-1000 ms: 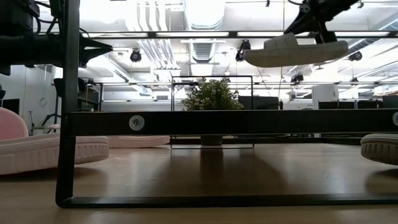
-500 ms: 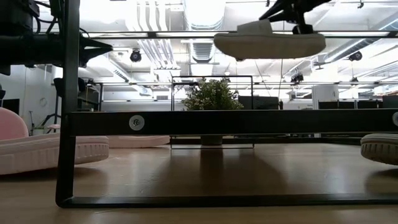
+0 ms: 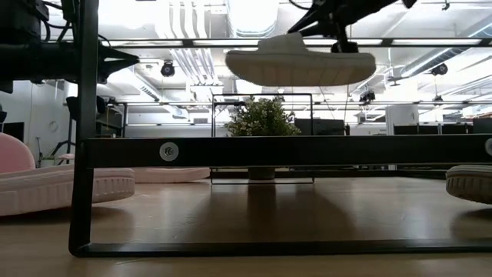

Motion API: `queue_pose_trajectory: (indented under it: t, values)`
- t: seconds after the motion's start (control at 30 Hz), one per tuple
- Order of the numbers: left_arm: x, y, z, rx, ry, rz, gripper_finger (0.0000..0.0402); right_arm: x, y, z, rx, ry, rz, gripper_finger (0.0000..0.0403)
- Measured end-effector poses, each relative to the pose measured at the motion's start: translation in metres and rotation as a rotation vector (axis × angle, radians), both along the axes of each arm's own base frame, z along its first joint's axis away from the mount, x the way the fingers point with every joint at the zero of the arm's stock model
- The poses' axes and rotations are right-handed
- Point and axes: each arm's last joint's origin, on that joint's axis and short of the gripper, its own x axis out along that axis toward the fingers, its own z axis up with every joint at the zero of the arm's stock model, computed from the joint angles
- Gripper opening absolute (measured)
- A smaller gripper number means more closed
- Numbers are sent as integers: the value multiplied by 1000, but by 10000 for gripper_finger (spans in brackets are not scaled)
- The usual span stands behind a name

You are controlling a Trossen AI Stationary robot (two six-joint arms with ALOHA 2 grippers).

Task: Pick and place slides into the shelf
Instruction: Put the top gray slide on the shelf

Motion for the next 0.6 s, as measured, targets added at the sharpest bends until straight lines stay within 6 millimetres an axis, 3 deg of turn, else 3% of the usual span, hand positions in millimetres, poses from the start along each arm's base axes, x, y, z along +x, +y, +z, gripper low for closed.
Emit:
queue_pose_trajectory:
  t: [0.3, 0.6]
  values:
    - [0, 0, 0, 0, -1, 0, 0, 29, 0, -20, 48, -15, 48, 9]
    - [0, 0, 0, 1, -5, -4, 0, 39, 1, -35, 54, 40, 61, 9]
